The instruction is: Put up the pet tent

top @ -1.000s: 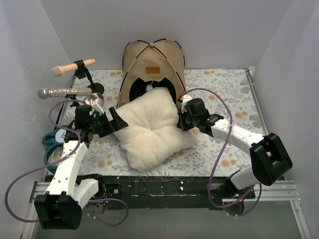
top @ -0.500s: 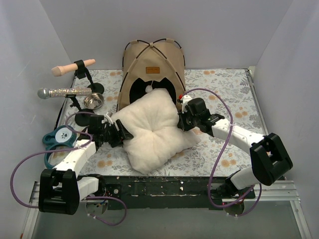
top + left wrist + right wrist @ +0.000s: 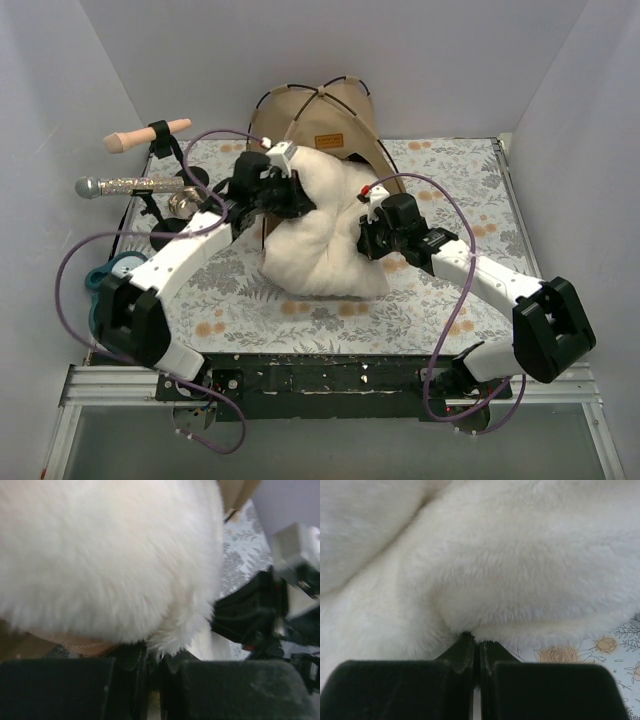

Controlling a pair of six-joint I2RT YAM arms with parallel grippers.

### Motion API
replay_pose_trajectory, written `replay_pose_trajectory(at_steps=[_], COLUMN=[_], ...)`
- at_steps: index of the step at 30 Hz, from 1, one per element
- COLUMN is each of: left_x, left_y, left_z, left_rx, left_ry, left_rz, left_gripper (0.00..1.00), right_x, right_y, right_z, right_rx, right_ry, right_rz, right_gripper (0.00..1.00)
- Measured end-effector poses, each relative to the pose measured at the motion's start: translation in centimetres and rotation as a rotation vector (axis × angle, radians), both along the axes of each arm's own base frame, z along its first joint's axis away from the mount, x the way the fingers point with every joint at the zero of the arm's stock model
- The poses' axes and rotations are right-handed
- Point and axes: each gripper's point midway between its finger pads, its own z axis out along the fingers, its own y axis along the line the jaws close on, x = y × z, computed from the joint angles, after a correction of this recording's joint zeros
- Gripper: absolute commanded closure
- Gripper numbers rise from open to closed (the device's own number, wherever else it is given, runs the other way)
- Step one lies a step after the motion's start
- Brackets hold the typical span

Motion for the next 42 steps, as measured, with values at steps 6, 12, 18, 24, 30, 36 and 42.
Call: replay_pose_trajectory(at_steps=[6,12,18,24,30,36,42], left_x=[4.5,6.3,6.2,6.3,6.8,5.3,0.0], left_y=[-2.3,-2.9,-2.2,-0.9,2.7,5.1,5.5], left_z=[-9.0,-10.1,-9.5,-5.7,-3.1,2.1,3.8], left_rx=[0.235,0.363,0.383,0.393,0.268,0.205,0.219], left_ry=[0.119,0.077,0.001,-0.136,-0.151,-0.288,-0.384], left_rz=[-0.003,0.029,0.032,0.016,-0.022,-0.106,-0.215], left_gripper=[1.00,0.75,0.21,0.02,0.02,0.02,0.02], right_x=[1.3,2.0,3.0,5.0,6.6,8.3,8.0], right_y=[-0.2,-0.3,-0.4,-0.6,-1.6,-0.5,-0.4], right_z=[-1.8,-2.1,-1.1,1.5,1.6,1.4,3.8], right_rx=[-0.062,-0.087,-0.096,-0.091,-0.095,-0.057,-0.002], right_ry=[0.018,0.010,-0.025,-0.093,-0.096,-0.075,-0.101], right_rz=[-0.029,-0.048,-0.077,-0.141,-0.216,-0.177,-0.091], right_gripper=[0.99,0.99,0.99,0.99,0.97,0.63,0.23])
